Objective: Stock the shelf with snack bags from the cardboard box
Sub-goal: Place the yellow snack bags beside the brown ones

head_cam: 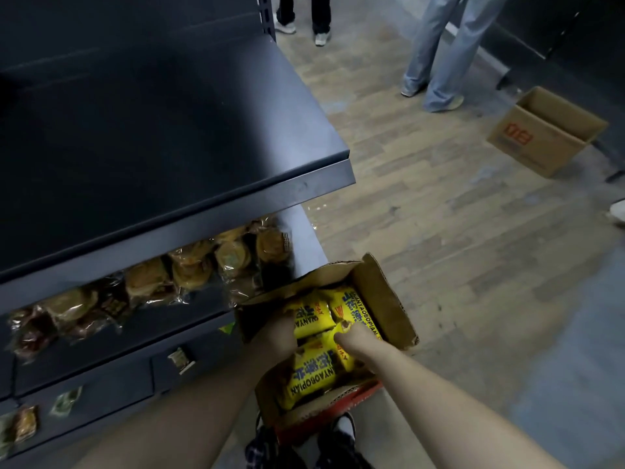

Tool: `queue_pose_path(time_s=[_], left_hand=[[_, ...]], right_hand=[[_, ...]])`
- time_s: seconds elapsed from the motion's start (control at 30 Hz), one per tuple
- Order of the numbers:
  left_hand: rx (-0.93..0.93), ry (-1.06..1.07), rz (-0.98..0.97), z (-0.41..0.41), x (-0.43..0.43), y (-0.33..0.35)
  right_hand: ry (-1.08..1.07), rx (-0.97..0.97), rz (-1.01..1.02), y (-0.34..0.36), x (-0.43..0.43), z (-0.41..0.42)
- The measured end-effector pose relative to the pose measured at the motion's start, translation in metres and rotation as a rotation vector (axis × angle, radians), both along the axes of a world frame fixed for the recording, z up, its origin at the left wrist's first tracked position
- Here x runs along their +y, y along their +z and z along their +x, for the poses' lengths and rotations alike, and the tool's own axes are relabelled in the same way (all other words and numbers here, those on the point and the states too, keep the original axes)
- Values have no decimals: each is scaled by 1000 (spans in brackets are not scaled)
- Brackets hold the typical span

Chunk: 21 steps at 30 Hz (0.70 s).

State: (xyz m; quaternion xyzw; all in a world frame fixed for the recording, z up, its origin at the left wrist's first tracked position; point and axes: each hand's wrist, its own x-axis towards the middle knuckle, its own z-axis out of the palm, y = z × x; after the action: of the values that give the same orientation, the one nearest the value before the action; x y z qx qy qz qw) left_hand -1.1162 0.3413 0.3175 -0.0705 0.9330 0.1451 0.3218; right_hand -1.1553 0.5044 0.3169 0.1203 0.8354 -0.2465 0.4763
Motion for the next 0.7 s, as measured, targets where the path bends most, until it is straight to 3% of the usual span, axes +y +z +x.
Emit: queue_pose_path(time_s=[0.23,0.53,0.7], left_hand=[[-101,33,-49,-10,0,-28],[-177,33,-120,-17,7,-36],[-150,95,-62,-19,7,-35]], right_hand=[[79,24,165,-34,-2,6],[139,-3,-84,-44,12,-5],[178,161,-100,-28,13,-22]])
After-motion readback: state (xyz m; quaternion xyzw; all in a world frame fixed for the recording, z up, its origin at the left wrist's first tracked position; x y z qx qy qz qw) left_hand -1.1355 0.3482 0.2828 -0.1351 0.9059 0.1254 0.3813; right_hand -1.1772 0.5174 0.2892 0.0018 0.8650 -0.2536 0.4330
